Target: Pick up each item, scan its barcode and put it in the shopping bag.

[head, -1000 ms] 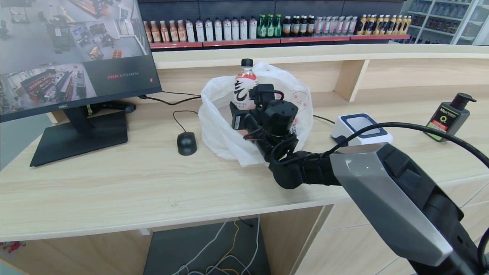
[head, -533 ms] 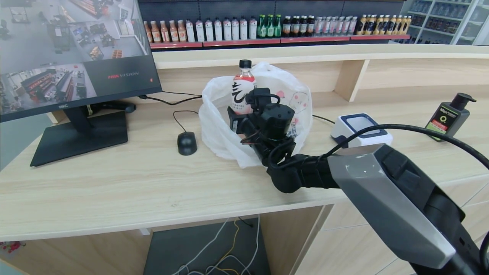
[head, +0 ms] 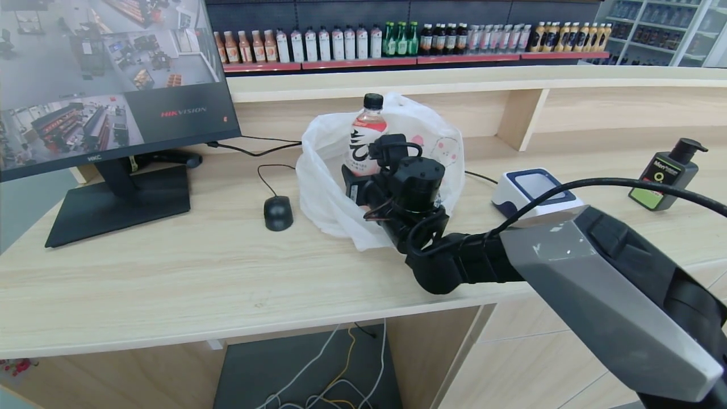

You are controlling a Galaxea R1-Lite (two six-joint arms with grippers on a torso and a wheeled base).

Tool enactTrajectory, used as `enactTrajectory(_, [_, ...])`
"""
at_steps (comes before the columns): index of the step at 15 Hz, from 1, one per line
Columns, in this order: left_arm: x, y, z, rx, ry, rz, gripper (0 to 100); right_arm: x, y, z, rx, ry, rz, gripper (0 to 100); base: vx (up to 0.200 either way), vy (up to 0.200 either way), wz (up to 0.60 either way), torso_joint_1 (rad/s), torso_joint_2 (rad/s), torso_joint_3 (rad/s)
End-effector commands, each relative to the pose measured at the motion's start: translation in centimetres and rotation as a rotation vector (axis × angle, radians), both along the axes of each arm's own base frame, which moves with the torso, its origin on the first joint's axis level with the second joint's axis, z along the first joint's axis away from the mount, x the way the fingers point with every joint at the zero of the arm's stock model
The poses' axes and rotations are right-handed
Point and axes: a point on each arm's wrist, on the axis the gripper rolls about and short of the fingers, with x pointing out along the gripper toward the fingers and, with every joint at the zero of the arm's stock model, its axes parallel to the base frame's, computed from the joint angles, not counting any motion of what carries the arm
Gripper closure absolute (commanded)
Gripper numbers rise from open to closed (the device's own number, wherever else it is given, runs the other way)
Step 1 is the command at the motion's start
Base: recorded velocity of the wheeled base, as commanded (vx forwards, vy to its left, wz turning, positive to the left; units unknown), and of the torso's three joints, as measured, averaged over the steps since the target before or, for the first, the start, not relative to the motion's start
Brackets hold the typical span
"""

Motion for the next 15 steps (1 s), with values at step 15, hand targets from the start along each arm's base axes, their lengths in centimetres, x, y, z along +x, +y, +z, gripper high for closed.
enactTrajectory(15, [0.0, 0.0, 0.0, 0.001, 0.0, 0.0, 0, -0.3, 0.2, -1.7, -0.069, 0.019, 0.011, 100, 0.0, 0.0, 0.0, 0.0, 0.0, 0.0])
